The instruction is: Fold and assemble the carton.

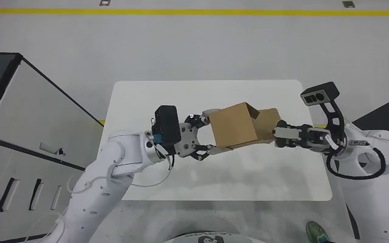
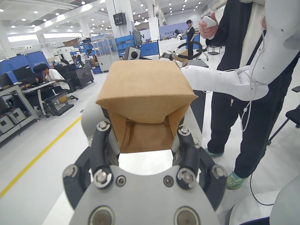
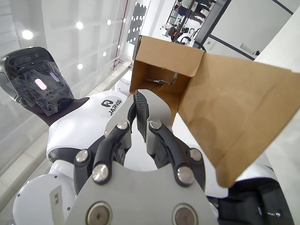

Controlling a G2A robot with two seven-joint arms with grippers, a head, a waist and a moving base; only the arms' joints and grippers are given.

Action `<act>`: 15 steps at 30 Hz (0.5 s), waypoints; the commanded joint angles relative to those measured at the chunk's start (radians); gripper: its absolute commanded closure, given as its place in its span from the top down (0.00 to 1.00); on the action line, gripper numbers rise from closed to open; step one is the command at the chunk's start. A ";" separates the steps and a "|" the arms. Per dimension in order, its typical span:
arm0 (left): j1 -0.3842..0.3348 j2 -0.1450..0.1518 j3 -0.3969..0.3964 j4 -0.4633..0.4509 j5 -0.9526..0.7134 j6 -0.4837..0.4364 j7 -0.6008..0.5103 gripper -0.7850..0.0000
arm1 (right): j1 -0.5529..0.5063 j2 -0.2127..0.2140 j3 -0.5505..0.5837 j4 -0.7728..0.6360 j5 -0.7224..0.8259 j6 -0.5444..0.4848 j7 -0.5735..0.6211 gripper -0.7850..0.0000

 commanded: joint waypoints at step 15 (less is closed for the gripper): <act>0.005 0.002 0.001 -0.006 -0.003 0.000 0.006 0.00 | -0.004 0.001 -0.022 -0.003 -0.007 -0.007 -0.027 0.00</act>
